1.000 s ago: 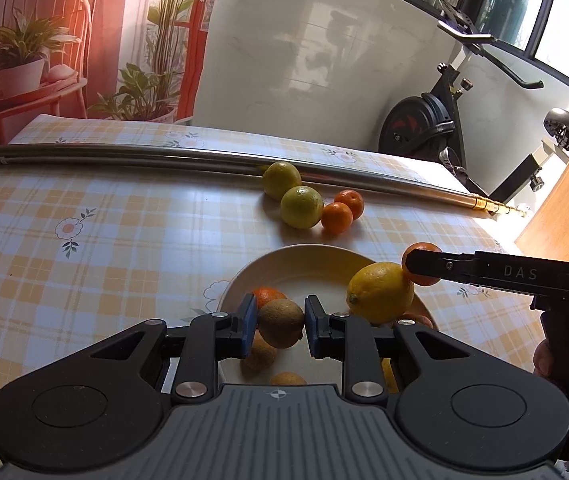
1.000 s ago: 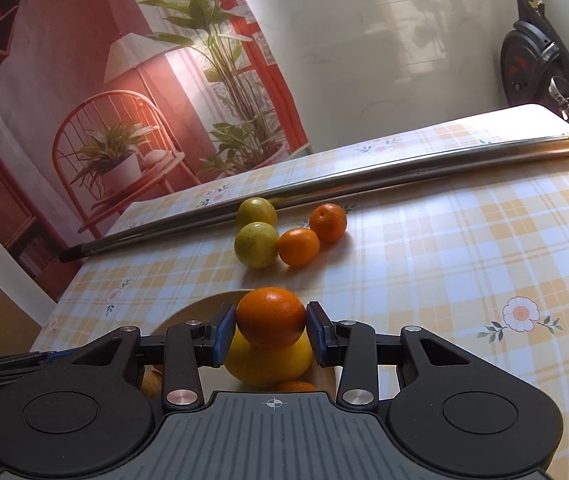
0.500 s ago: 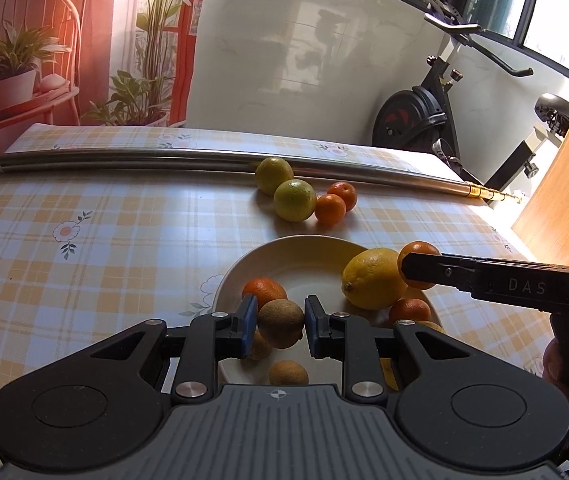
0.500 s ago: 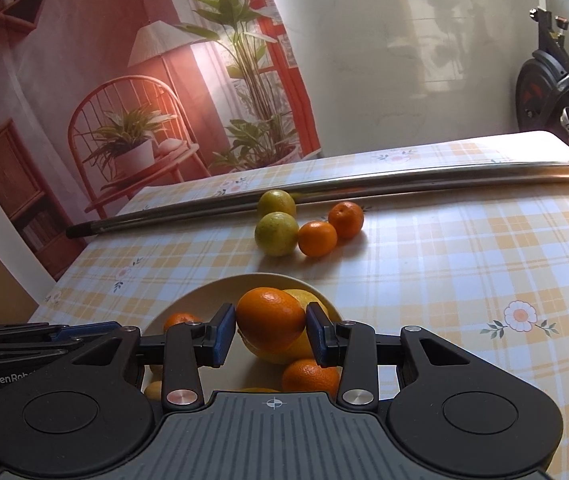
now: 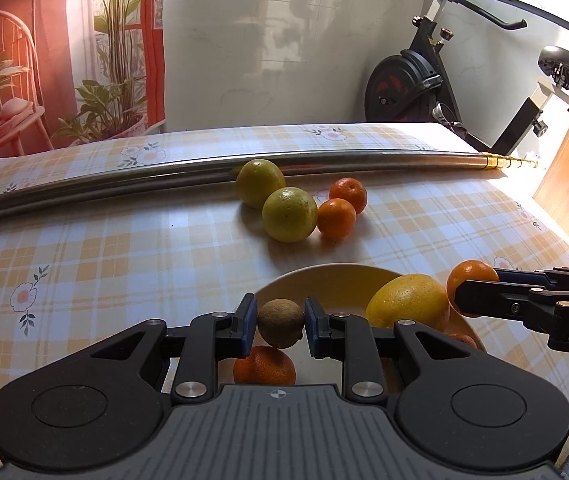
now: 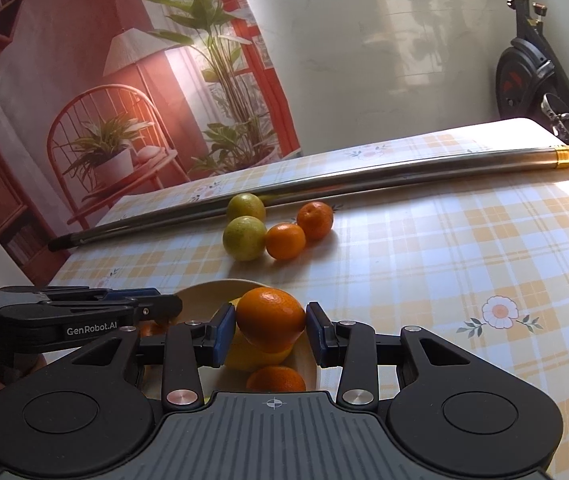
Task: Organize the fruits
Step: 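Carry the kiwi and mandarin with both tools over the white plate, then lower the kiwi and mandarin onto the white plate and open both tools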
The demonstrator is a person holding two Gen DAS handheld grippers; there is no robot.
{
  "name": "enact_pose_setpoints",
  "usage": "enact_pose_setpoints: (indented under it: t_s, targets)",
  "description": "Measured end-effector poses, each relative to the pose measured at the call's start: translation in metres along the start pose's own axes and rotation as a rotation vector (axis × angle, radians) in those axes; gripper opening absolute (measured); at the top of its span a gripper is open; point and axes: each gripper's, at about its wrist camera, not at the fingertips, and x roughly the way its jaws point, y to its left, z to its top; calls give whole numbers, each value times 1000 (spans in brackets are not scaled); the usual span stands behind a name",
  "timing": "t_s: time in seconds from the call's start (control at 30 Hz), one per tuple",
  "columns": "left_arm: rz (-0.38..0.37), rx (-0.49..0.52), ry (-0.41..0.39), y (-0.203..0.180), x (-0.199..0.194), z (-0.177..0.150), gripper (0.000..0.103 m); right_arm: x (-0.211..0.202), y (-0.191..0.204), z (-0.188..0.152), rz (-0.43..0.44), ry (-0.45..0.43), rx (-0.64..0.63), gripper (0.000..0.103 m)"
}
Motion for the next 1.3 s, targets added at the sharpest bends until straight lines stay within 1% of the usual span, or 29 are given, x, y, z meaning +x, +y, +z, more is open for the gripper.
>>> enact_pose_setpoints:
  t_s: [0.13,0.33,0.5,0.57,0.67,0.7,0.73,0.8,0.87,0.93,0.97,1.03,1.1,1.2,1.3]
  targets:
    - [21,55,-2,-6,2,-1,27,2,-1,-1,-1,-1,2,35]
    - [46,75,14,-8,7,-4,27,0,2,-1,-2,-3,-7,35]
    - [34,38,25,-2,8,-9,29,0,5,2,0,-7,-15,35]
    - [26,9,24,2,6,-9,30,2,7,4,3,-5,-28,35]
    - [6,-53,-5,10,-3,-9,33,6,15,10,9,-7,-70,35]
    - [-1,-80,-21,13,-8,-9,39,8,18,13,15,-8,-89,35]
    - [-4,-100,-34,16,-12,-10,42,11,22,16,23,-6,-110,35]
    - [-5,-158,-67,23,-23,-10,42,18,30,24,38,3,-154,35]
    - [0,-204,-89,30,-32,-11,49,29,38,31,45,23,-192,35]
    - [27,-231,-113,35,-41,-12,64,40,45,38,43,47,-223,35]
    - [47,-237,-123,37,-45,-12,67,46,48,41,44,62,-239,35]
    - [79,-240,-137,40,-51,-11,80,57,54,44,36,88,-271,35]
    - [114,-239,-151,43,-56,-9,87,68,59,46,26,122,-302,35]
    - [148,-245,-158,44,-59,-5,92,80,66,46,17,161,-336,35]
    - [157,-253,-153,47,-60,-5,93,89,69,44,8,193,-366,36]
